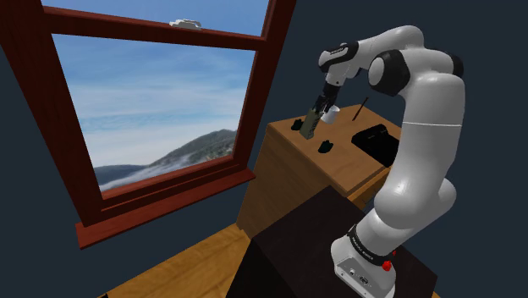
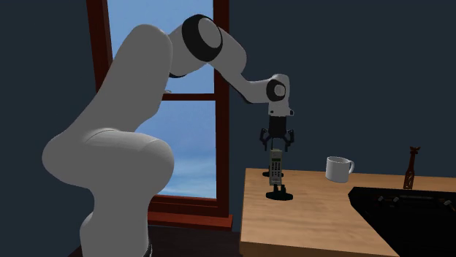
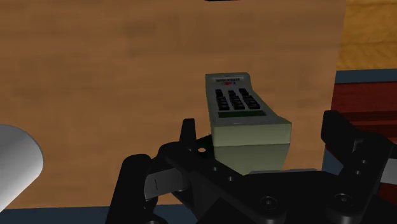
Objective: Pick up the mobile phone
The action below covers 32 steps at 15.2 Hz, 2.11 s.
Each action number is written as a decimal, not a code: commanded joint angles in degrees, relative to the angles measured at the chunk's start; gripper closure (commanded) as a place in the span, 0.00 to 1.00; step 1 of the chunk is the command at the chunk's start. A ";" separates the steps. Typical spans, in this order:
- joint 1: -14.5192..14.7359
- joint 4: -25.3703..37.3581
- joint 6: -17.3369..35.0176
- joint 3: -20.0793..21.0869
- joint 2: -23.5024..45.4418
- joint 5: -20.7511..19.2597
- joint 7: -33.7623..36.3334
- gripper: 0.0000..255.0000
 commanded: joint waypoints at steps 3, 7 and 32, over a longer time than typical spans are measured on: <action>-0.40 -0.72 2.25 0.41 1.63 0.77 -0.52 0.00; -0.51 -1.50 3.79 0.66 2.47 1.19 -0.75 0.00; -0.25 4.47 -5.72 -0.51 -1.44 -0.84 0.38 1.00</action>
